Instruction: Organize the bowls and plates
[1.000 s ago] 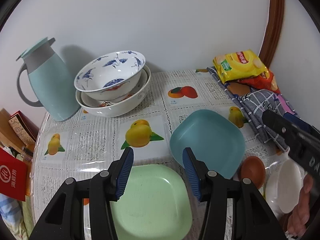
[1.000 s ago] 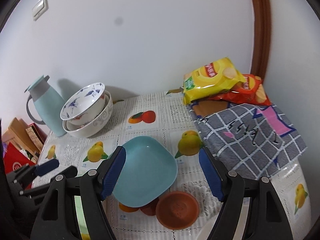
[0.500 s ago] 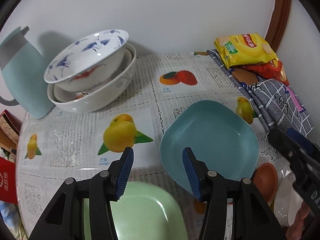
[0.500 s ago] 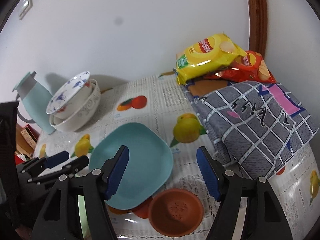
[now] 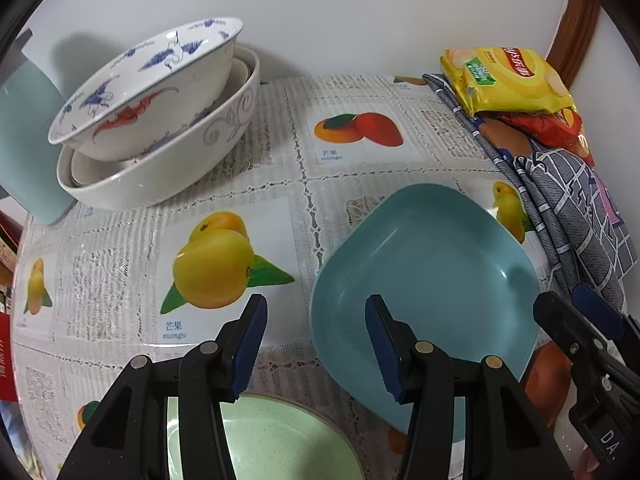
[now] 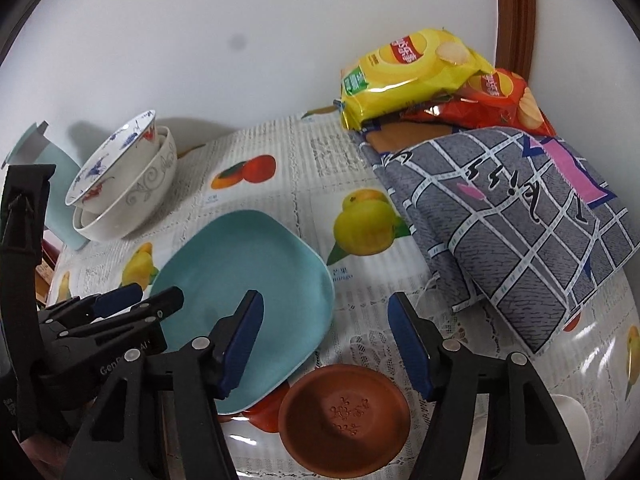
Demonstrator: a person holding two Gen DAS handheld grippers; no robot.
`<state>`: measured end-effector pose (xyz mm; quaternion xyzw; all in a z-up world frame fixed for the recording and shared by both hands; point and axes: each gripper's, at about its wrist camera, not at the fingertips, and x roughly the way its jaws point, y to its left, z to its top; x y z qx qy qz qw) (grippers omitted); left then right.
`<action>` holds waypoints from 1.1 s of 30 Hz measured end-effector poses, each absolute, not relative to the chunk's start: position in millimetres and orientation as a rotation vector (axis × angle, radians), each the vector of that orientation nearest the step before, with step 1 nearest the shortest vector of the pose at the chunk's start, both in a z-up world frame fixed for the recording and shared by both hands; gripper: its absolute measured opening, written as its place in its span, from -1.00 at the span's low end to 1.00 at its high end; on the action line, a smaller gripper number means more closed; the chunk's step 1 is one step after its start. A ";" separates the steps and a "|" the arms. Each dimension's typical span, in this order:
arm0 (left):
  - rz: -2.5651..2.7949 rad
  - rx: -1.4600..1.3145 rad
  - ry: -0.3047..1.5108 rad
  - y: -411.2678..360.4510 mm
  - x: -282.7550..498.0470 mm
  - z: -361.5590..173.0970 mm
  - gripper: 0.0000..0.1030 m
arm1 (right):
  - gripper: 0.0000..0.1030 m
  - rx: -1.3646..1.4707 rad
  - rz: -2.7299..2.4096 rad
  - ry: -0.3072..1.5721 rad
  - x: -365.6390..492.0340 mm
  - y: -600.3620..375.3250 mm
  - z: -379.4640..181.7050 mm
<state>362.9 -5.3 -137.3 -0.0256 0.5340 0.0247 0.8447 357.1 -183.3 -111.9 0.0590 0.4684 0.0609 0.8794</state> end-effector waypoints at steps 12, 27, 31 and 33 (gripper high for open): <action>0.024 -0.071 1.158 -3.5 372.5 -151.6 -0.05 | 0.07 0.122 0.090 1.045 367.4 -178.1 -129.9; -0.013 -0.053 1.127 -12.8 374.2 -151.9 -0.64 | -0.71 0.148 0.073 1.060 369.1 -167.8 -142.6; -0.013 -0.073 1.120 -8.0 373.8 -148.5 -0.71 | -0.72 0.154 0.070 1.029 367.8 -168.8 -141.5; -0.018 -0.079 1.110 -6.1 370.7 -144.7 -0.74 | -0.72 0.168 0.076 1.015 366.6 -171.2 -138.9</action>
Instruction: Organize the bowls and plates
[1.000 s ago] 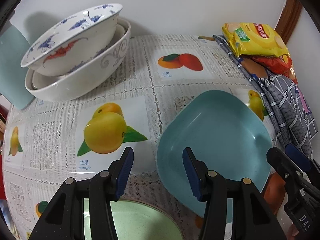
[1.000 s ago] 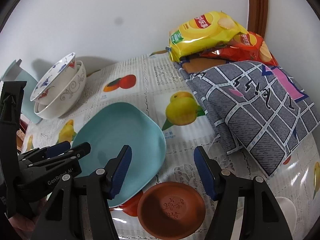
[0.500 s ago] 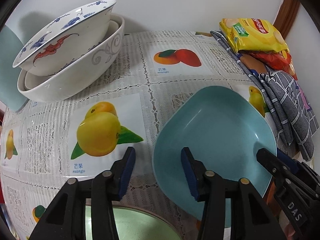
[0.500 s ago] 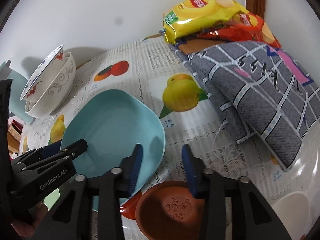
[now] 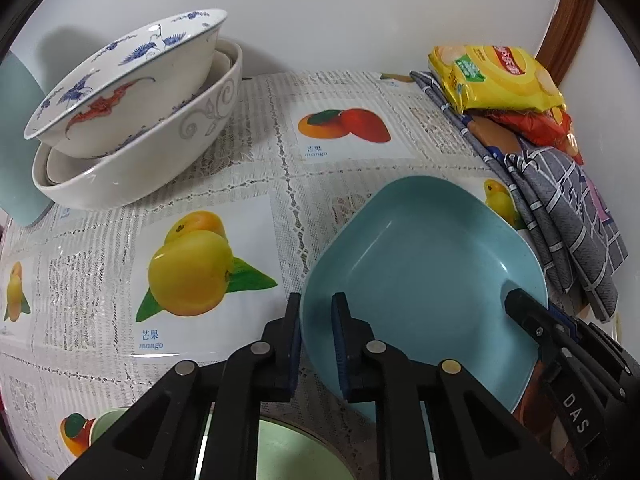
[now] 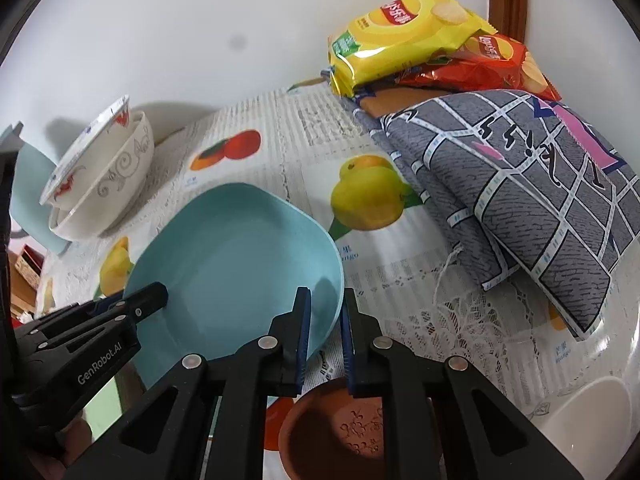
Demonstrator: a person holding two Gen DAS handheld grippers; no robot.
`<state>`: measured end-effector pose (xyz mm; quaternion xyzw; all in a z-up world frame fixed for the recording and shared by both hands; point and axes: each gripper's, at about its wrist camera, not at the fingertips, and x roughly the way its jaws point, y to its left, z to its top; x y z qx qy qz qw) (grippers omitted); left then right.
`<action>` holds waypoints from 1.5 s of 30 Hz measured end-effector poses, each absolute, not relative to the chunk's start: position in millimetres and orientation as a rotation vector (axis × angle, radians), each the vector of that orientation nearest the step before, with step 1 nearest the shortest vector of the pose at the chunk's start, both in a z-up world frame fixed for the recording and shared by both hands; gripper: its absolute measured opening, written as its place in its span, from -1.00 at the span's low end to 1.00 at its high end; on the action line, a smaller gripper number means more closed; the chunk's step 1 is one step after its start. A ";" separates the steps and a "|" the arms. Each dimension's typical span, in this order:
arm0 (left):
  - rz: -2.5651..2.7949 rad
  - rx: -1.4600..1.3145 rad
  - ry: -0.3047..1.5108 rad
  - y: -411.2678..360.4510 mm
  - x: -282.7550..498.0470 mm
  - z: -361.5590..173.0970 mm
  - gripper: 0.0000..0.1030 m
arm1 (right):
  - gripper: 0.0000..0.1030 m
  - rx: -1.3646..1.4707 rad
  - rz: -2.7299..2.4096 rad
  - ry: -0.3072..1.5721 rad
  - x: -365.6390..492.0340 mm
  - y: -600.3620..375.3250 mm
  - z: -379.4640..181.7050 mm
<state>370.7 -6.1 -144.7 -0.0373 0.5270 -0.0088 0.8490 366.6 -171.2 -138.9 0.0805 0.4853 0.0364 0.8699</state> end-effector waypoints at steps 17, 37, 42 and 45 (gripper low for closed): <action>-0.016 -0.102 1.032 3.0 345.8 -100.6 -0.76 | -0.77 0.235 0.123 0.899 353.8 -177.6 -106.0; 0.006 -0.167 0.950 42.4 256.2 -44.1 -0.76 | -0.79 0.217 0.165 0.813 273.6 -140.9 -43.5; 0.006 -0.173 0.932 45.8 232.8 -36.3 -0.76 | -0.79 0.223 0.169 0.804 253.1 -140.3 -36.0; 0.007 -0.175 0.924 47.6 220.1 -34.0 -0.76 | -0.79 0.219 0.169 0.799 241.5 -138.9 -33.1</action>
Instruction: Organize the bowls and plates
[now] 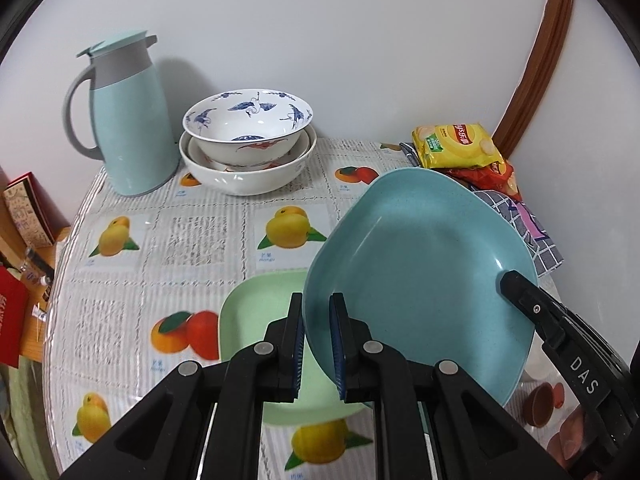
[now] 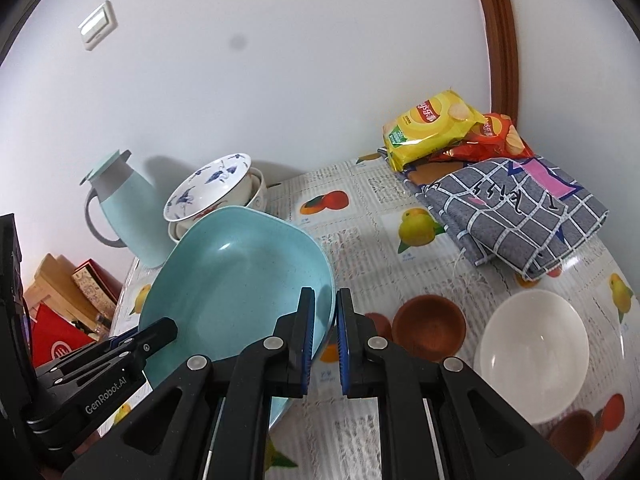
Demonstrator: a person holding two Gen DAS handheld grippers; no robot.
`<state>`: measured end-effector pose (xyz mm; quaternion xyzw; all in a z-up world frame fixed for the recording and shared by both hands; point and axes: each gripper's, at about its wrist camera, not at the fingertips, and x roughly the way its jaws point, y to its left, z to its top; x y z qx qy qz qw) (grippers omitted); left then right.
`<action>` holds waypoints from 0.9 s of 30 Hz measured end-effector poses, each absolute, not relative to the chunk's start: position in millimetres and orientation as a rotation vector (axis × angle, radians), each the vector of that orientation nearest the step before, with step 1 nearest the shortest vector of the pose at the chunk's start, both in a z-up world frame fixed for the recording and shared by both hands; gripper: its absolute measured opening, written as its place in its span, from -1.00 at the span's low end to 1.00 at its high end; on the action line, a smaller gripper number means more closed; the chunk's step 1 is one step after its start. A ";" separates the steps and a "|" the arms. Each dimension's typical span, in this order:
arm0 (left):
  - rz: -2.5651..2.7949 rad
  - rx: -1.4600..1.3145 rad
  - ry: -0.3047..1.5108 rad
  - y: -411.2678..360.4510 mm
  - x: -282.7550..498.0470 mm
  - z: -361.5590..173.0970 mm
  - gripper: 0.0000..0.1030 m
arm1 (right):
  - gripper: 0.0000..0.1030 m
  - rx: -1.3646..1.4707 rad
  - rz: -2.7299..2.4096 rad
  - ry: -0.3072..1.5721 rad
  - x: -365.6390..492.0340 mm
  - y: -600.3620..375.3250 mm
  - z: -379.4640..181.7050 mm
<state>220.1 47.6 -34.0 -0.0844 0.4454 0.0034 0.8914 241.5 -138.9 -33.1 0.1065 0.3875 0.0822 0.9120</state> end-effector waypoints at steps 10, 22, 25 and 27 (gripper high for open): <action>0.012 -0.189 0.930 53.4 187.0 -42.8 -0.76 | -0.80 0.217 0.176 0.799 209.0 -133.5 -35.1; 0.041 -0.213 0.970 73.2 169.6 -66.8 -0.76 | -0.80 0.199 0.195 0.843 198.9 -113.6 -56.6; 0.056 -0.220 0.976 81.2 168.4 -71.2 -0.76 | -0.80 0.199 0.205 0.855 199.5 -105.8 -62.1; 0.066 -0.227 0.979 86.5 168.3 -73.7 -0.76 | -0.80 0.195 0.210 0.858 199.3 -100.3 -64.5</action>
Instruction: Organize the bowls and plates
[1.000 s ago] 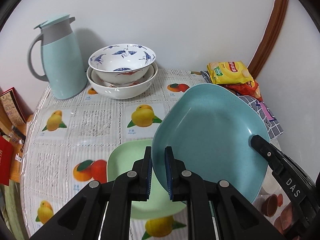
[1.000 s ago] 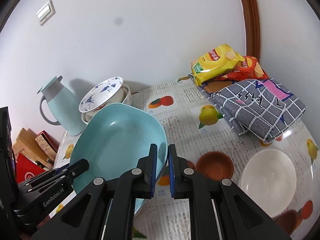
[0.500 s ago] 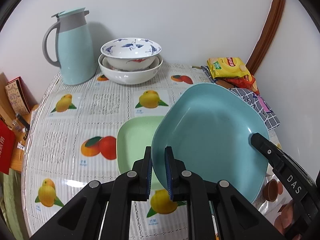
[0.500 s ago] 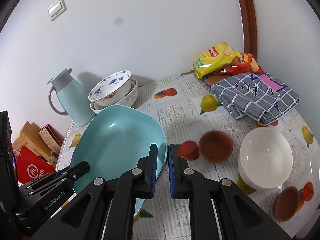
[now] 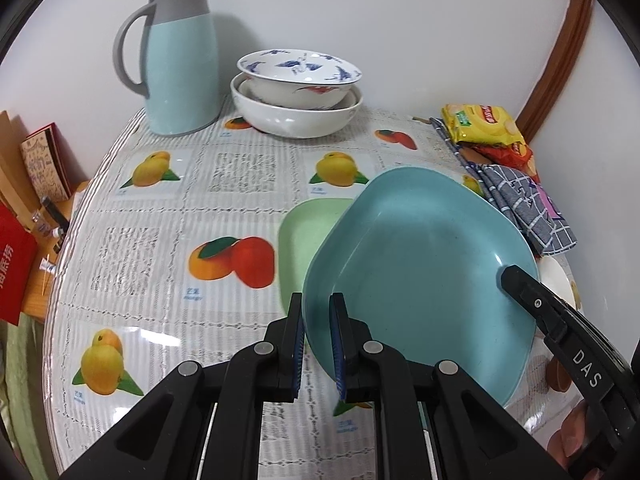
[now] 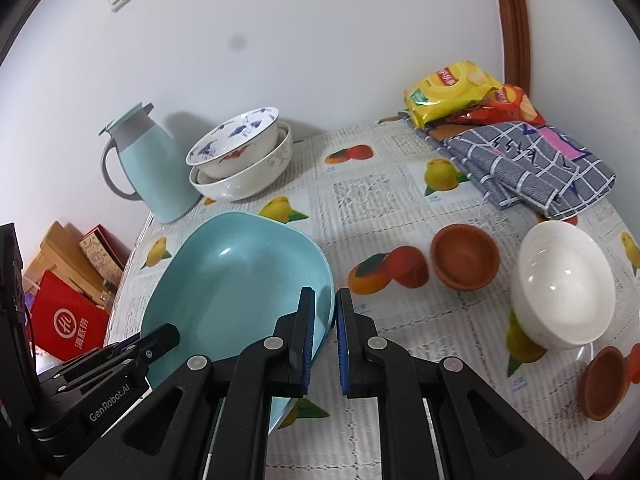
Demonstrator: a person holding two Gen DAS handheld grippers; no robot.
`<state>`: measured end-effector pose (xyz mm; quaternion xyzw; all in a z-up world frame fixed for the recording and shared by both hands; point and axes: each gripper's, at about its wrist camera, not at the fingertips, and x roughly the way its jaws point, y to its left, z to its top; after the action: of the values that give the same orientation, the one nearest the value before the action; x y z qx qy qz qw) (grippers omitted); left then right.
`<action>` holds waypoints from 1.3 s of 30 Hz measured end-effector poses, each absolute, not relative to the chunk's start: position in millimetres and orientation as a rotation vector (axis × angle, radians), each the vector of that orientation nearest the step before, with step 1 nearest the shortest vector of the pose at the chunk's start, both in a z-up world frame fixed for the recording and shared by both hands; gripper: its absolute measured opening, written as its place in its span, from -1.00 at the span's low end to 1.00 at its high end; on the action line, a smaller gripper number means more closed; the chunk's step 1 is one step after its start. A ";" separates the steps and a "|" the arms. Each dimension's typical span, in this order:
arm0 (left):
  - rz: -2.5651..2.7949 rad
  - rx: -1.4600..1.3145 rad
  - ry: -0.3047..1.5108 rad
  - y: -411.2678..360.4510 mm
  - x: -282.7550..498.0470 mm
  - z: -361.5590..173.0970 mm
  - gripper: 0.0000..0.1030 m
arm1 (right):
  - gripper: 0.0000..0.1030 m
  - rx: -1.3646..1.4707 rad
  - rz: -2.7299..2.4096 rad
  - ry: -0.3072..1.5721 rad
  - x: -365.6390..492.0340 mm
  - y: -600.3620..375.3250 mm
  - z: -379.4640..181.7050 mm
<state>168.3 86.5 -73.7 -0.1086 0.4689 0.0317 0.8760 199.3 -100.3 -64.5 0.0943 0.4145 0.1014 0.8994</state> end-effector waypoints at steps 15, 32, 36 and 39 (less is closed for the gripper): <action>0.099 -0.247 0.996 108.1 183.0 -86.3 -0.76 | -0.80 0.172 0.253 0.882 223.8 -74.1 -76.5; 0.131 -0.224 1.057 102.3 207.8 -117.3 -0.76 | -0.80 0.125 0.267 0.952 257.7 -70.2 -112.2; 0.131 -0.219 1.062 100.0 212.1 -123.2 -0.76 | -0.80 0.093 0.264 0.968 266.8 -69.3 -120.5; 0.135 -0.213 1.055 99.5 212.8 -123.9 -0.76 | -0.79 0.081 0.268 0.967 271.5 -68.6 -122.8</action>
<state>212.8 99.5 -123.9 -0.1011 0.5022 0.0642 0.8564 271.5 -68.6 -122.8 0.0386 0.4634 0.1284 0.8759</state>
